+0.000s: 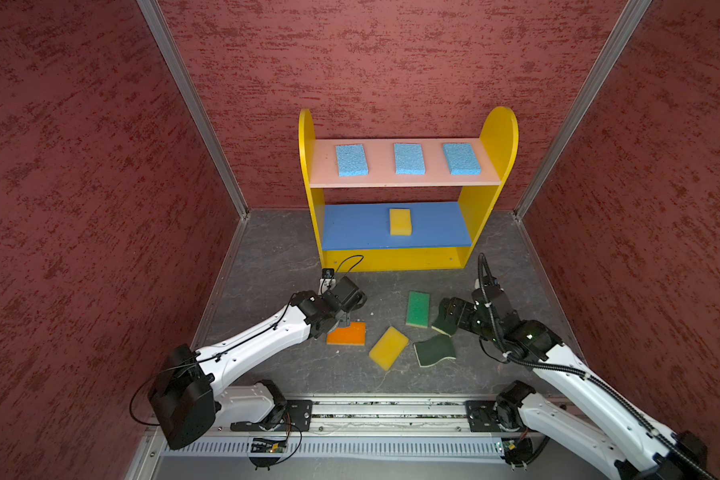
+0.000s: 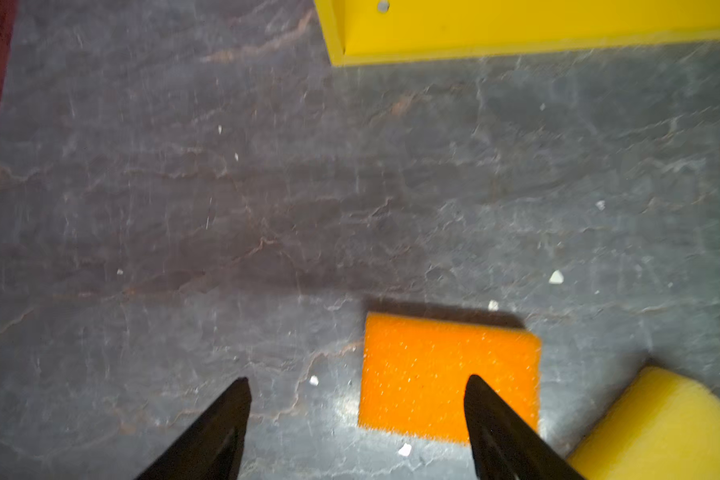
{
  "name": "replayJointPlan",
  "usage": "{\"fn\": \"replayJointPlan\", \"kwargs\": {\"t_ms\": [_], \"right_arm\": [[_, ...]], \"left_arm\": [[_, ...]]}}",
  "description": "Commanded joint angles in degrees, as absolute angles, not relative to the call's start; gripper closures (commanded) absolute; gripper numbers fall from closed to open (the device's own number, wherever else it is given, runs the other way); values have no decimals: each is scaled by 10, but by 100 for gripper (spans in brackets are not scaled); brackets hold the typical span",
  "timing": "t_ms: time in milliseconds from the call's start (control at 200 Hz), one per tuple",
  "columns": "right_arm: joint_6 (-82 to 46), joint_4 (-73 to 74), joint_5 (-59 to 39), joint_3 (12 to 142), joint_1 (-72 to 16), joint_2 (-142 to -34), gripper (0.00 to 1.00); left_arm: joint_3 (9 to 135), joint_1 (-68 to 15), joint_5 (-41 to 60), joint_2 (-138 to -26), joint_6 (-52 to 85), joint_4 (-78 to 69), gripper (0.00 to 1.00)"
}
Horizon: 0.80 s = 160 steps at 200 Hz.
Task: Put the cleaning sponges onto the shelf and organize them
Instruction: 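Withdraw the left gripper from the shelf down toward the orange sponge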
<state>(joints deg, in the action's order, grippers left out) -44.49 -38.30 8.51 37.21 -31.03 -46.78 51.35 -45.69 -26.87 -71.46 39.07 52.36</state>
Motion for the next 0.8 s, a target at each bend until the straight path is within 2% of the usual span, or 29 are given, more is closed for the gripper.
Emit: {"fn": "replayJointPlan", "kwargs": {"t_ms": [0, 130, 240, 436, 631, 797], "right_arm": [[-465, -367, 88, 368, -308, -456, 1], [-461, -367, 89, 376, -308, -467, 1], [-456, -371, 92, 384, -308, -477, 1], [-460, -368, 92, 379, -308, -477, 1], [-460, -366, 93, 370, -308, -477, 1], [-461, -361, 94, 368, -308, -479, 1]], "left_arm": [[497, -463, -253, -702, 422, 552, 19], [486, -467, -240, -692, 416, 546, 19], [499, -470, -207, -697, 408, 562, 24], [519, -520, -187, -722, 441, 612, 42], [485, -571, -154, -713, 499, 599, 65], [443, -583, -101, -703, 529, 534, 69]]}}
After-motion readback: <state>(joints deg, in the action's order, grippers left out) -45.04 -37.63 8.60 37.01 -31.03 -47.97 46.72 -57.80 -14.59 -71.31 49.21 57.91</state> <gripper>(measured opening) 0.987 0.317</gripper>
